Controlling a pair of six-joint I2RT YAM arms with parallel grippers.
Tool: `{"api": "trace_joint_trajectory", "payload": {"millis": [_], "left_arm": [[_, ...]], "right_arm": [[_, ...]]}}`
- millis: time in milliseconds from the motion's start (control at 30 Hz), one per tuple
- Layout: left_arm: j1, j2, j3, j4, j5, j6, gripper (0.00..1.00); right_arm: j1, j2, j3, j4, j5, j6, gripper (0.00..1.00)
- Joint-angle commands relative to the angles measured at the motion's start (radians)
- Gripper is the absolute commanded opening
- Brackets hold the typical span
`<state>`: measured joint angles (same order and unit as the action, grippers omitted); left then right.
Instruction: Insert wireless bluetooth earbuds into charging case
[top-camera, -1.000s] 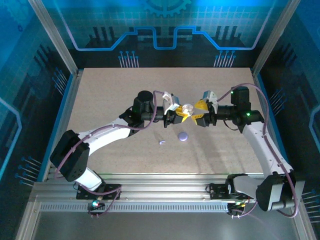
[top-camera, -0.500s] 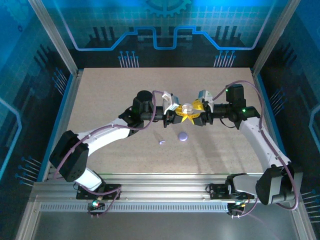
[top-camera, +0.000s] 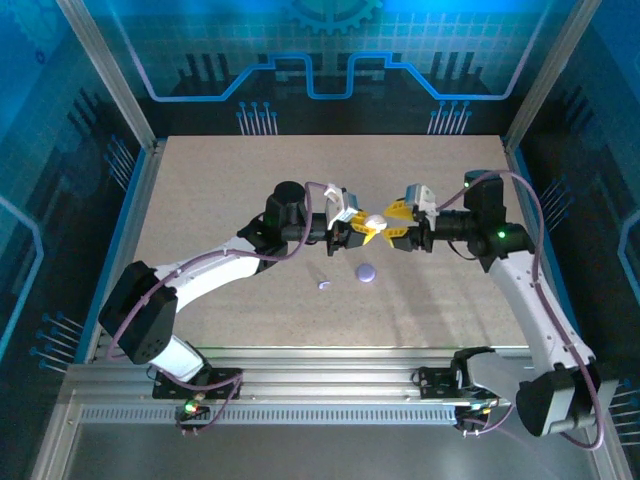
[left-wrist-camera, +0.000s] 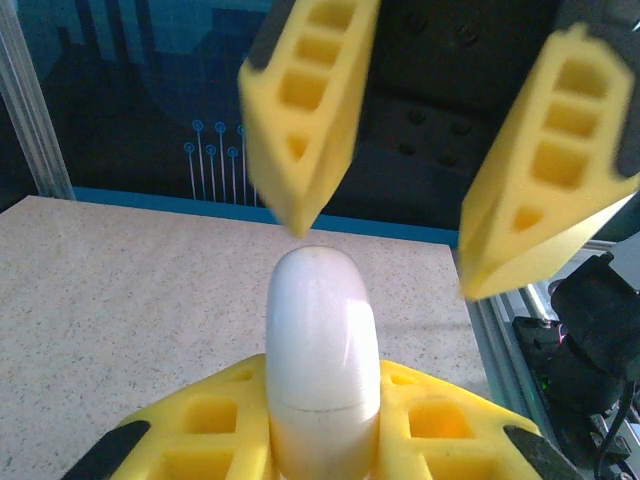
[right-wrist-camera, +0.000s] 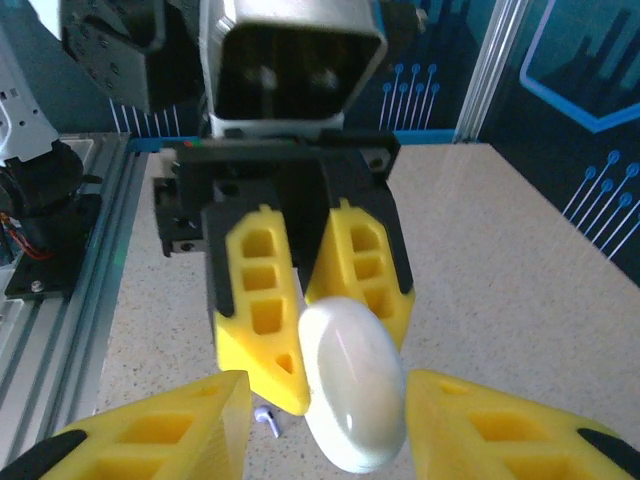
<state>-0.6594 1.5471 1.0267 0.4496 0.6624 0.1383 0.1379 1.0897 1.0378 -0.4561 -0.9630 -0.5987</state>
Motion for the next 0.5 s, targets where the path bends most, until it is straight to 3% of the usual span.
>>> {"api": "trace_joint_trajectory", "payload": {"millis": [0,467], "left_arm": [[-0.006,-0.015,-0.004,0.014,0.017,0.023,0.20],[-0.006,-0.030,-0.018,0.060,0.094,0.020,0.20]], "right_arm": [[-0.019,-0.024,-0.027,0.005,-0.017,-0.019,0.44],[-0.044,0.093,0.078,-0.156,-0.109,-0.206,0.38]]}}
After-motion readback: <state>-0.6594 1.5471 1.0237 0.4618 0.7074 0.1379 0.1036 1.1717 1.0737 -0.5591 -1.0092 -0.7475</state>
